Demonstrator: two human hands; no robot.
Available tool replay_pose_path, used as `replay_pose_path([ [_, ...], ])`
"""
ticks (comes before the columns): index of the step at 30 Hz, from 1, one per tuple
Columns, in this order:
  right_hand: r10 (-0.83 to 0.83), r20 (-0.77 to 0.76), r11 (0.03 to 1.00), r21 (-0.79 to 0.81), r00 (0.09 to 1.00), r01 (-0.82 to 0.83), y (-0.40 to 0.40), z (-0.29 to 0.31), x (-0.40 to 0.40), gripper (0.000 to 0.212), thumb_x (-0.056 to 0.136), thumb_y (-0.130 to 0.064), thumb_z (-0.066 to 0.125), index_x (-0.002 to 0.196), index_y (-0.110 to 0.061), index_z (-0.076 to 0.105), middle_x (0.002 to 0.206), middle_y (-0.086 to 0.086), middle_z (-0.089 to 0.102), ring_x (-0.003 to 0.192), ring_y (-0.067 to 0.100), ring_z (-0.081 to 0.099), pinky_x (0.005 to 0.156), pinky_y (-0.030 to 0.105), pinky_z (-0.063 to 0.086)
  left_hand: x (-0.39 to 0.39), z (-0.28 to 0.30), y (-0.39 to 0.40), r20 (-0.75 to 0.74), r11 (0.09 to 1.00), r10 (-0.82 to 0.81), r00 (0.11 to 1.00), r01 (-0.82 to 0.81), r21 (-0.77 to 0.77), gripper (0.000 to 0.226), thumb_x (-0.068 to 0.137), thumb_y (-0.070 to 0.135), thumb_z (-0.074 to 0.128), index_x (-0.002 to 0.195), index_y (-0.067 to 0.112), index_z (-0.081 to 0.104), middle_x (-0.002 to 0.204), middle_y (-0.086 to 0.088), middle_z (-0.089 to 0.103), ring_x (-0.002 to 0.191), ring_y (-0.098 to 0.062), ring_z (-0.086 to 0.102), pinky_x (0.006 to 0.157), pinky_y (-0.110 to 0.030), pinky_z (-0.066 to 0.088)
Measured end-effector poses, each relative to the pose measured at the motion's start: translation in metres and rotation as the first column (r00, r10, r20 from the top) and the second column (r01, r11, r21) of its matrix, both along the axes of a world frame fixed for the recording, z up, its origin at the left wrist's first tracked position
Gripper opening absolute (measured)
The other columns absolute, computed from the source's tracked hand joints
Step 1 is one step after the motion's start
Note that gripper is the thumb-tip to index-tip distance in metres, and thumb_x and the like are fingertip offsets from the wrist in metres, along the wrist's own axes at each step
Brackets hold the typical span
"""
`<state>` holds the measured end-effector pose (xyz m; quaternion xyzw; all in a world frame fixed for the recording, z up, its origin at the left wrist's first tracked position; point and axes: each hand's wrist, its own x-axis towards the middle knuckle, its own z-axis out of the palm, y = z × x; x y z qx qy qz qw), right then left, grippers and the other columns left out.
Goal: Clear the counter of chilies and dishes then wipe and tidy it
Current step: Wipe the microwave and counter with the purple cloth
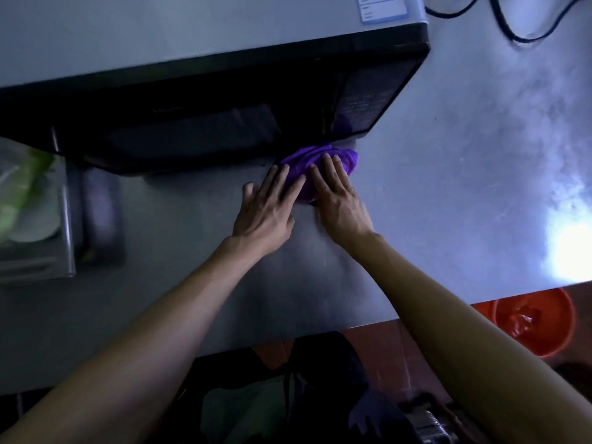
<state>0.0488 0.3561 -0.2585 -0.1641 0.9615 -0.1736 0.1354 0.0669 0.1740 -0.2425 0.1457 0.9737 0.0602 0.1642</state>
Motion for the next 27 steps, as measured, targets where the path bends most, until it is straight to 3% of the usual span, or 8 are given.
replay_pose_path([
  [13, 0.116, 0.015, 0.993, 0.031, 0.993, -0.116, -0.119, -0.003, 0.012, 0.068, 0.103, -0.021, 0.052, 0.159, -0.021, 0.014, 0.167, 0.012, -0.001, 0.153, 0.031, -0.007, 0.118, 0.038, 0.003, 0.038, 0.001, -0.115, -0.075, 0.994, 0.113, 0.991, -0.112, 0.015, 0.075, 0.085, 0.026, 0.053, 0.155, 0.022, 0.027, 0.158, -0.012, 0.023, 0.148, -0.027, 0.024, 0.092, -0.046, 0.033],
  [21, 0.175, 0.035, 0.984, 0.009, 0.984, -0.175, -0.200, -0.004, 0.020, 0.067, 0.103, -0.021, 0.051, 0.159, -0.023, 0.014, 0.167, 0.010, -0.002, 0.154, 0.029, -0.006, 0.121, 0.042, 0.019, 0.061, -0.001, -0.197, -0.113, 0.984, 0.176, 0.978, -0.177, -0.001, 0.076, 0.081, 0.027, 0.058, 0.153, 0.023, 0.032, 0.154, -0.010, 0.032, 0.140, -0.024, 0.037, 0.084, -0.044, 0.038],
  [27, 0.188, 0.060, 0.981, 0.044, 0.980, -0.191, -0.245, 0.001, 0.024, 0.067, 0.102, -0.021, 0.051, 0.159, -0.023, 0.015, 0.167, 0.011, -0.001, 0.154, 0.030, -0.007, 0.119, 0.047, 0.025, 0.068, -0.005, -0.230, -0.089, 0.966, 0.258, 0.962, -0.256, 0.032, 0.075, 0.083, 0.029, 0.059, 0.152, 0.021, 0.032, 0.154, -0.012, 0.029, 0.145, -0.029, 0.029, 0.088, -0.049, 0.044],
])
